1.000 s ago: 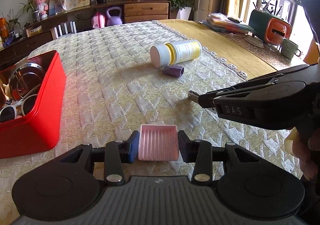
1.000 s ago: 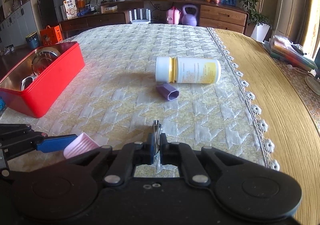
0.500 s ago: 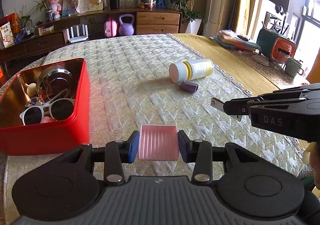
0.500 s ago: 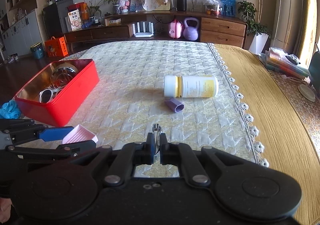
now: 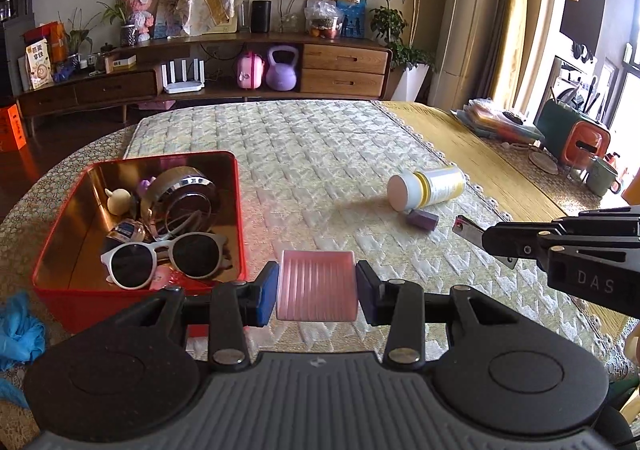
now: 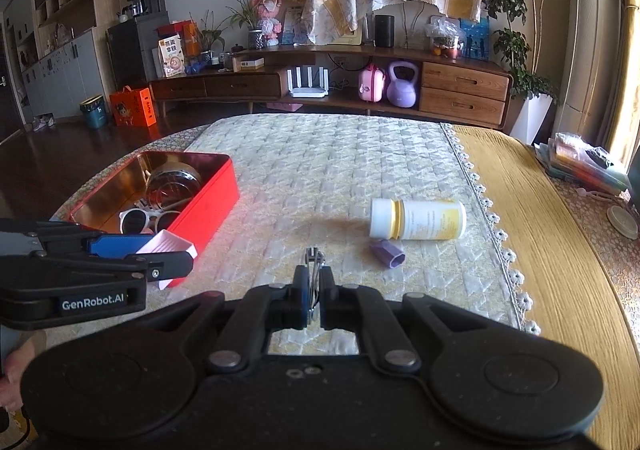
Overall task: Organize rigid objects
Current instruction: 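Carry pink soap dish in left tool and clipper in right tool into red tin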
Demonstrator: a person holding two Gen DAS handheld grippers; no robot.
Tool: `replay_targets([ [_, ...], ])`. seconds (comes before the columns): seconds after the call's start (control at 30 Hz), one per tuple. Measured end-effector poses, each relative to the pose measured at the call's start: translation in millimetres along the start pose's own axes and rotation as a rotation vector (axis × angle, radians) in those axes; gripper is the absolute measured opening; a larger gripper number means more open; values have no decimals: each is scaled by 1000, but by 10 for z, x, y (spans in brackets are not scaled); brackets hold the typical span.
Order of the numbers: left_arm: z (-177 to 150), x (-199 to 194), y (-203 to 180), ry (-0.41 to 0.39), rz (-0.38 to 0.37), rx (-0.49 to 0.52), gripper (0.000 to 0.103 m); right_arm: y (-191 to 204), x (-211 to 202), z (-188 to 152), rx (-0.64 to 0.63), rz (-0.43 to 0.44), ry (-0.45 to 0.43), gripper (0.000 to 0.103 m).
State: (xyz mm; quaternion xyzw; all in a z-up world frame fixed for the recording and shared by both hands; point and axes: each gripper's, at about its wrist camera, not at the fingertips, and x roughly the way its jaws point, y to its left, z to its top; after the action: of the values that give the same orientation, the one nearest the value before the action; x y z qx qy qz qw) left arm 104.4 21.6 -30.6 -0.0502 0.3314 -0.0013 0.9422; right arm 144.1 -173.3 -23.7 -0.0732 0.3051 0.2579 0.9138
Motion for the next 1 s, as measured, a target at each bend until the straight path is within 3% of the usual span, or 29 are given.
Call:
replay_targets([
  [0.57,161,-126,894,-10,108,-90,40,654,196,354,-69,109,-22,5],
  [1.0,271,59,1485,23,192,-142,40,935,532,405,-76,171,30,5],
])
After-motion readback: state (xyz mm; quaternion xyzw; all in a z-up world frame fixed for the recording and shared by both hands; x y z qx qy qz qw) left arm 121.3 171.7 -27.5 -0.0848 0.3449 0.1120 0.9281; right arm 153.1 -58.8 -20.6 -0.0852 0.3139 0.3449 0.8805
